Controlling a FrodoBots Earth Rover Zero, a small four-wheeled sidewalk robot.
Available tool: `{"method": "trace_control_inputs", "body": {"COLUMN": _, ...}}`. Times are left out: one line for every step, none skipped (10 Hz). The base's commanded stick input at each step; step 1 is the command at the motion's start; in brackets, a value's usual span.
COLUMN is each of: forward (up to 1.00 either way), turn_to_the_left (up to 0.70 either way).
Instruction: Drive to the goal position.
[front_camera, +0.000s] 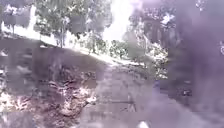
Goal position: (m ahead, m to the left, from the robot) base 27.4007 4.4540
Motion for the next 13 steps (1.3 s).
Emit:
{"method": "trace_control_inputs", "body": {"forward": 1.00, "turn_to_the_left": 0.00}}
{"method": "trace_control_inputs", "body": {"forward": 1.00, "turn_to_the_left": 0.00}}
{"method": "trace_control_inputs", "body": {"forward": 1.00, "turn_to_the_left": 0.00}}
{"method": "trace_control_inputs", "body": {"forward": 1.00, "turn_to_the_left": 0.00}}
{"method": "trace_control_inputs", "body": {"forward": 1.00, "turn_to_the_left": 0.00}}
{"method": "trace_control_inputs", "body": {"forward": 1.00, "turn_to_the_left": 0.00}}
{"method": "trace_control_inputs", "body": {"forward": 1.00, "turn_to_the_left": 0.00}}
{"method": "trace_control_inputs", "body": {"forward": 1.00, "turn_to_the_left": 0.00}}
{"method": "trace_control_inputs", "body": {"forward": 1.00, "turn_to_the_left": 0.00}}
{"method": "trace_control_inputs", "body": {"forward": 1.00, "turn_to_the_left": 0.00}}
{"method": "trace_control_inputs", "body": {"forward": 1.00, "turn_to_the_left": 0.00}}
{"method": "trace_control_inputs", "body": {"forward": 1.00, "turn_to_the_left": 0.00}}
{"method": "trace_control_inputs", "body": {"forward": 1.00, "turn_to_the_left": 0.00}}
